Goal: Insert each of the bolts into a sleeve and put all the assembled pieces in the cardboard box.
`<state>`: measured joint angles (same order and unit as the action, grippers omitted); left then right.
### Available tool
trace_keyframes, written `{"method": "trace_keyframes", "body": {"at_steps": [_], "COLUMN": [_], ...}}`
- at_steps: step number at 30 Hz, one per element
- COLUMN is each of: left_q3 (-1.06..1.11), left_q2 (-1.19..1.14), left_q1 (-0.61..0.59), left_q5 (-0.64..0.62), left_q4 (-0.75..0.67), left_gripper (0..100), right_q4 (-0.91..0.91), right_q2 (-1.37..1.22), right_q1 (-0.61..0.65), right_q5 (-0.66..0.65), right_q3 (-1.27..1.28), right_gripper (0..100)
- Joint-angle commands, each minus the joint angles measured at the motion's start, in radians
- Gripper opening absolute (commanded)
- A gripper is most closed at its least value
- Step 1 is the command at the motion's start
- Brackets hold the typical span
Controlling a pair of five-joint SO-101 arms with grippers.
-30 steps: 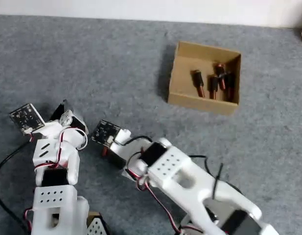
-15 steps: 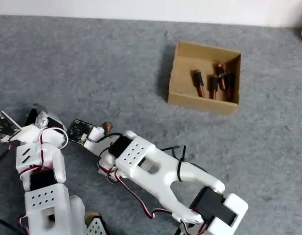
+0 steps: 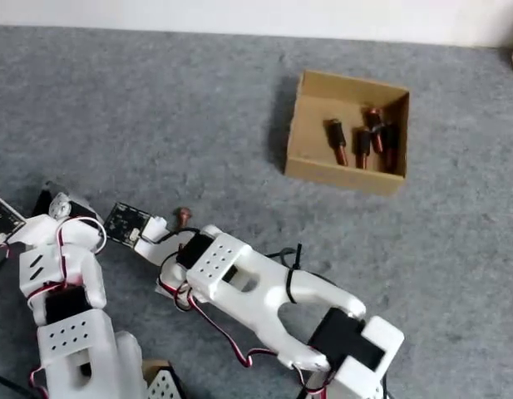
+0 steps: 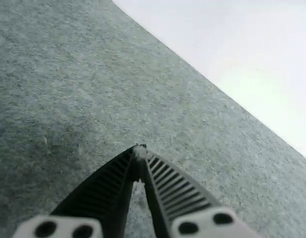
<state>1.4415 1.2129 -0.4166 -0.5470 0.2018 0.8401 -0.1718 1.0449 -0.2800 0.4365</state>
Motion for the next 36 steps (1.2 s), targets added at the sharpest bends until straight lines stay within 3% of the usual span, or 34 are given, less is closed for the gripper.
{"method": "trace_keyframes", "body": {"at_steps": [1, 9, 29, 32, 36], "left_q3": [-0.076, -0.074, -0.076, -0.076, -0.074], "left_q2": [0.013, 0.013, 0.013, 0.013, 0.013], "left_q1": [0.028, 0.031, 0.028, 0.028, 0.03], "left_q5": [-0.008, -0.008, -0.008, -0.008, -0.008], "left_q4": [-0.021, -0.021, -0.021, -0.021, -0.021], "left_gripper": [1, 1, 1, 1, 1], "right_q4": [0.022, 0.027, 0.061, 0.101, 0.113], "right_q2": [-0.076, -0.068, -0.076, -0.077, -0.077], "right_q1": [-0.022, -0.071, -0.077, -0.077, -0.085], "right_q5": [0.012, 0.086, 0.092, 0.15, 0.153], "right_q3": [-0.022, -0.025, -0.081, -0.084, -0.088], "right_gripper": [17.0, 16.6, 16.6, 16.3, 0.0]}}
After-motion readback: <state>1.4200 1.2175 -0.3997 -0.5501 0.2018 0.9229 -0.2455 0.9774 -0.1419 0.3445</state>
